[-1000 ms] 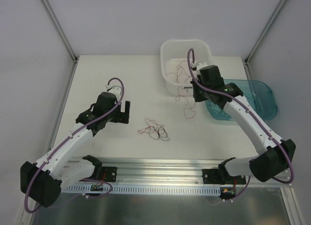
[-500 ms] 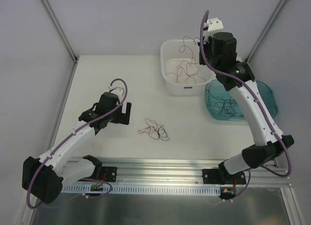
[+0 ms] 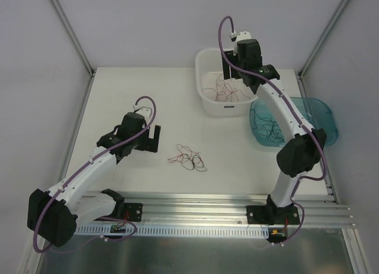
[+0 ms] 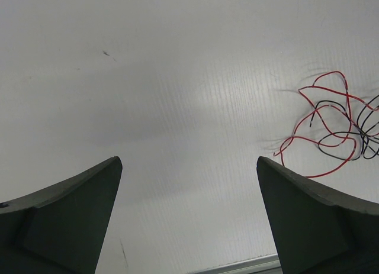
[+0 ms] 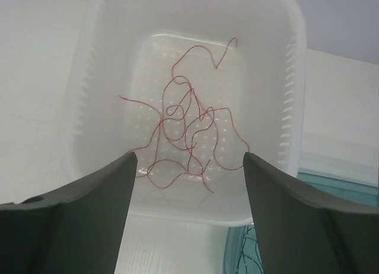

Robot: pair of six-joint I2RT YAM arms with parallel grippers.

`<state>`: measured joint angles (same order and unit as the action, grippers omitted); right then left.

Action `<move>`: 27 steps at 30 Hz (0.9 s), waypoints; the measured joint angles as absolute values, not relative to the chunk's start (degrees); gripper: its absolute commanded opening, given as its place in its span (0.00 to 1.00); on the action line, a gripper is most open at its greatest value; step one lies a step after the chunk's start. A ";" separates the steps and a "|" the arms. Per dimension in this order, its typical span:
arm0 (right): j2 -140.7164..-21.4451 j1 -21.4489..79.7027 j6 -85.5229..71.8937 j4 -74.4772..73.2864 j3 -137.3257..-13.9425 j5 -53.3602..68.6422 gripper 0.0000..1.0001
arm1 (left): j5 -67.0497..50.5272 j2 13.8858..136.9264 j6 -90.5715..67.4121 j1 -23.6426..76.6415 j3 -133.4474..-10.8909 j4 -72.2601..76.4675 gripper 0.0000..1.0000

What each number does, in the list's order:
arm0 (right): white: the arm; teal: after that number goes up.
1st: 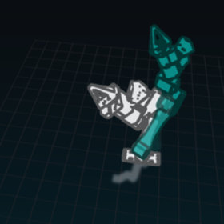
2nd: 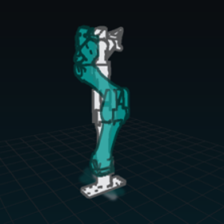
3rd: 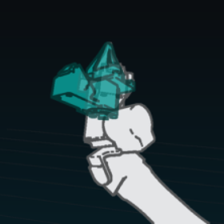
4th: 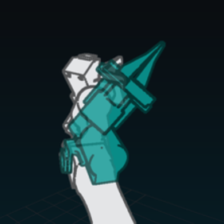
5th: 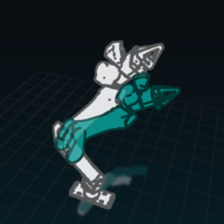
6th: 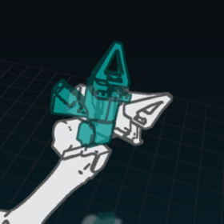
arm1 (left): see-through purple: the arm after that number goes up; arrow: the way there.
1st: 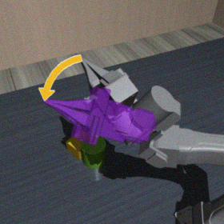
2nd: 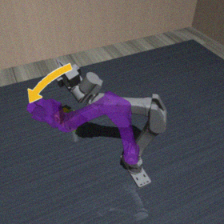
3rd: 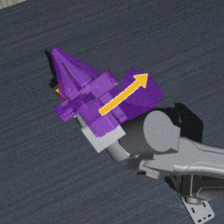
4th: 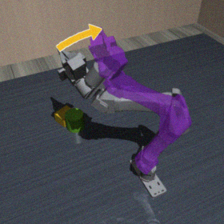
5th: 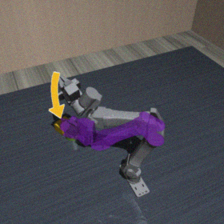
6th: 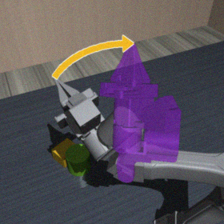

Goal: Untangle the cables

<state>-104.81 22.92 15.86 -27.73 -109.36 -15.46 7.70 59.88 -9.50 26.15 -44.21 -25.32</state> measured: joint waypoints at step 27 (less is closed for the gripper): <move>-77.62 49.56 -14.55 -19.29 -48.23 4.23 0.65 | -19.29 69.04 -5.06 32.25 -44.10 -21.17 0.95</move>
